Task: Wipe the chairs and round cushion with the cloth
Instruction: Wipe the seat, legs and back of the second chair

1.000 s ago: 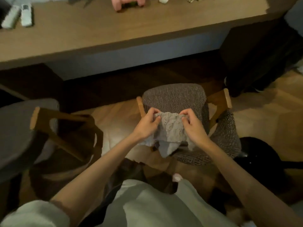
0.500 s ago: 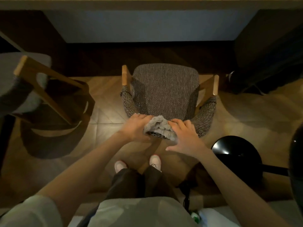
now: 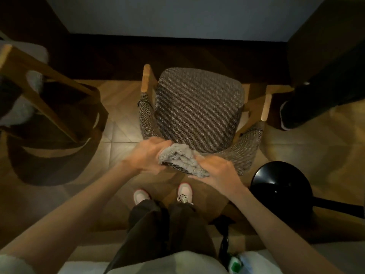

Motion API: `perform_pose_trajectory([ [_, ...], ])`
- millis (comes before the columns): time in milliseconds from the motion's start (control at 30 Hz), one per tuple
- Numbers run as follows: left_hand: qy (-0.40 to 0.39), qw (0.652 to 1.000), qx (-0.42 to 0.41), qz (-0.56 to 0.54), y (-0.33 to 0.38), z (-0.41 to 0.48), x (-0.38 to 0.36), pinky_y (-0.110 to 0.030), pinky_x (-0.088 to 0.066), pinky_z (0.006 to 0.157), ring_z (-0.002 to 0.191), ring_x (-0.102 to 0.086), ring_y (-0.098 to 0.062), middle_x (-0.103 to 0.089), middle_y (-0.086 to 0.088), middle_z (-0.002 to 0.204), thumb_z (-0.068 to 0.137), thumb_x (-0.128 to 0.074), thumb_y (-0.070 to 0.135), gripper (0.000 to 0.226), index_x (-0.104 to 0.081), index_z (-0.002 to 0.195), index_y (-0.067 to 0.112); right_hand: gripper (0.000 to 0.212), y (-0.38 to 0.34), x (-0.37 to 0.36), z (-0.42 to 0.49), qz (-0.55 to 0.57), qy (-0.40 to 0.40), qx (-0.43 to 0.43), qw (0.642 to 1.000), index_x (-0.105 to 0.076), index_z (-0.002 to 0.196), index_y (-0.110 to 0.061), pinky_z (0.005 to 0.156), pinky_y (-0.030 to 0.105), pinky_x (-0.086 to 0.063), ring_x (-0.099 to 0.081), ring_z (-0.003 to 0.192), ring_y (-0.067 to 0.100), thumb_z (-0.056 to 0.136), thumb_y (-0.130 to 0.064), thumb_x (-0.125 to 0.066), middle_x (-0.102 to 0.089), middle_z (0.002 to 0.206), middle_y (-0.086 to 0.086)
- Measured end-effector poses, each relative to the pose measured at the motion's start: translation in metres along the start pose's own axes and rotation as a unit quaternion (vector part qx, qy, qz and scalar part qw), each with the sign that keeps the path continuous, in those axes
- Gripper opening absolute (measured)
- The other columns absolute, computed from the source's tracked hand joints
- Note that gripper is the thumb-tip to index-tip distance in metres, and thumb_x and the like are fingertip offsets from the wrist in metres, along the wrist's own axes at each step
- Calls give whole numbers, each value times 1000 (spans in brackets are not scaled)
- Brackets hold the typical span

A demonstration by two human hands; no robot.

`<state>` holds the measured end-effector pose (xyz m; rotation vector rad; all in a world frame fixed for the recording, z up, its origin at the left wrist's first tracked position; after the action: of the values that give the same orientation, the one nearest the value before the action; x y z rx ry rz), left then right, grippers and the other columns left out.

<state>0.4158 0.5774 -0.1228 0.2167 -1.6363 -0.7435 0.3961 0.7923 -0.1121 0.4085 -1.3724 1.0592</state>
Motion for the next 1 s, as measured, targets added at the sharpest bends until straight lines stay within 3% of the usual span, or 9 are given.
perform_pose_trajectory([
  [133,15,1000,1,19,-15,-34,24,-23,-45,68,68,-60,-20,-61,-1,75,72,-57,46,38,-61,89,12,53,-37,-16,19,-28,44,49,997,-72,109,-4,58,29,-58,-71,74,17,78,-48,-73,-73,81,3],
  [300,36,997,52,32,-32,-76,51,-24,-44,70,71,-61,-24,-62,-4,78,69,-56,41,39,-60,95,12,60,-75,-26,55,-25,35,123,992,-72,107,-4,52,27,-56,-69,64,16,59,-35,-91,-71,71,2],
  [433,61,992,98,46,-42,-116,63,-25,-44,67,70,-62,-26,-65,-7,79,68,-55,41,46,-61,102,12,55,-101,-34,83,-21,34,205,978,-72,107,-4,46,24,-52,-64,55,15,67,-40,-86,-68,65,2],
  [533,70,984,157,57,-52,-142,65,-25,-39,70,72,-63,-29,-65,-10,80,65,-76,27,46,-64,104,6,50,-112,-44,103,-19,34,261,964,-73,106,-5,44,25,-52,-65,55,15,66,-31,-89,-69,66,2],
  [633,80,977,189,60,-56,-157,67,-31,-49,73,74,-63,-30,-66,-11,81,59,-86,18,52,-65,104,4,55,-114,-54,120,-22,23,309,951,-72,108,-5,44,27,-52,-65,56,15,61,-26,-92,-69,67,2],
  [833,100,967,224,74,-79,-173,77,-27,-39,77,75,-62,-30,-66,-10,82,68,-71,28,40,-66,100,4,63,-126,-78,149,7,9,335,942,-73,105,-5,45,25,-52,-65,56,17,53,-33,-95,-67,65,3],
  [1000,65,975,197,81,-106,-195,96,-32,-52,71,74,-64,-30,-66,-11,83,61,-85,17,45,-64,100,5,48,-157,-100,164,40,12,306,951,-74,105,-7,46,23,-53,-66,56,16,62,-20,-91,-68,64,3],
])
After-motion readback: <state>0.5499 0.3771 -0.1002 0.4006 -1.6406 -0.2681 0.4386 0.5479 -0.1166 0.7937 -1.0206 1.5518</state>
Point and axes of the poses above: each hand's wrist, its own z-axis towards the middle knuckle, its own x-axis out of the back of the hand, y = z × x, the point moved 4 cm from there along z, towards the middle knuckle
